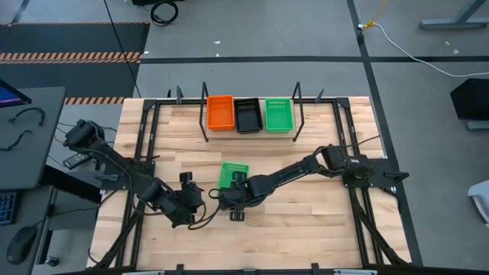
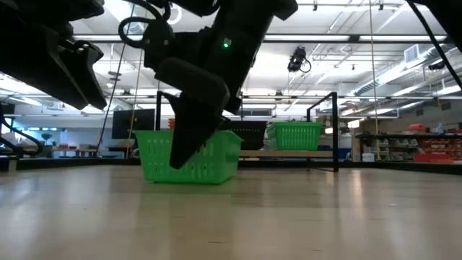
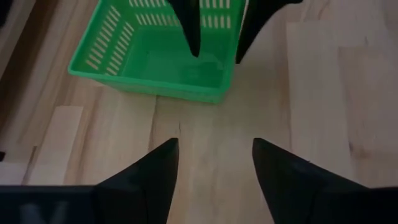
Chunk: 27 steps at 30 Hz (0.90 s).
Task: Stack baskets on shelf by color
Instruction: Stack the green bin on top of the other green bins on the shelf
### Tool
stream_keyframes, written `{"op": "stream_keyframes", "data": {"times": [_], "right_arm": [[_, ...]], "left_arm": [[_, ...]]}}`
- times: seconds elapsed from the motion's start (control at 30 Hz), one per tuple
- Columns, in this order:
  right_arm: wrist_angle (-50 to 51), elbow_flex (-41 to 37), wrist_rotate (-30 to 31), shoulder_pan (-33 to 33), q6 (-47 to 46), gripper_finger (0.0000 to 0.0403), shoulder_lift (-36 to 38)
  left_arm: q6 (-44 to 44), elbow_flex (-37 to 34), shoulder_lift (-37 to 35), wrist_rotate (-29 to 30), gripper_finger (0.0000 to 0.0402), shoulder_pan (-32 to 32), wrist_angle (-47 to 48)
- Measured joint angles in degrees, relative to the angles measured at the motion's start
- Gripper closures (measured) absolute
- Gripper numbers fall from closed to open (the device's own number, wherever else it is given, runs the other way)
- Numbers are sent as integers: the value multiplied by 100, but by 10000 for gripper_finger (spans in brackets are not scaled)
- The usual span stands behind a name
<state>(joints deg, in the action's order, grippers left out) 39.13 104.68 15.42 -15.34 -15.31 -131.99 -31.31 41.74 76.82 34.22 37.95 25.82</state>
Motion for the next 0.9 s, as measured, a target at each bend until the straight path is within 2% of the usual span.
{"op": "stream_keyframes", "data": {"times": [0.27, 0.4, 0.57, 0.8, 0.9], "right_arm": [[199, 0, 35, 7, 514, 385, 31], [735, 4, 199, 70, 611, 389, 73], [2029, -2, 489, 93, 368, 396, 334], [3293, -2, 1240, 39, 289, 399, 1357], [3786, 0, 1423, 164, 567, 400, 1945]], "left_arm": [[-44, 0, 0, 164, 201, 2, -53], [-85, 0, 0, 203, 202, 2, -81], [-110, 0, 0, 208, 205, 22, -84], [-105, 0, 2, 263, 212, 20, -244], [-107, 0, 2, 351, 212, 20, -284]]}}
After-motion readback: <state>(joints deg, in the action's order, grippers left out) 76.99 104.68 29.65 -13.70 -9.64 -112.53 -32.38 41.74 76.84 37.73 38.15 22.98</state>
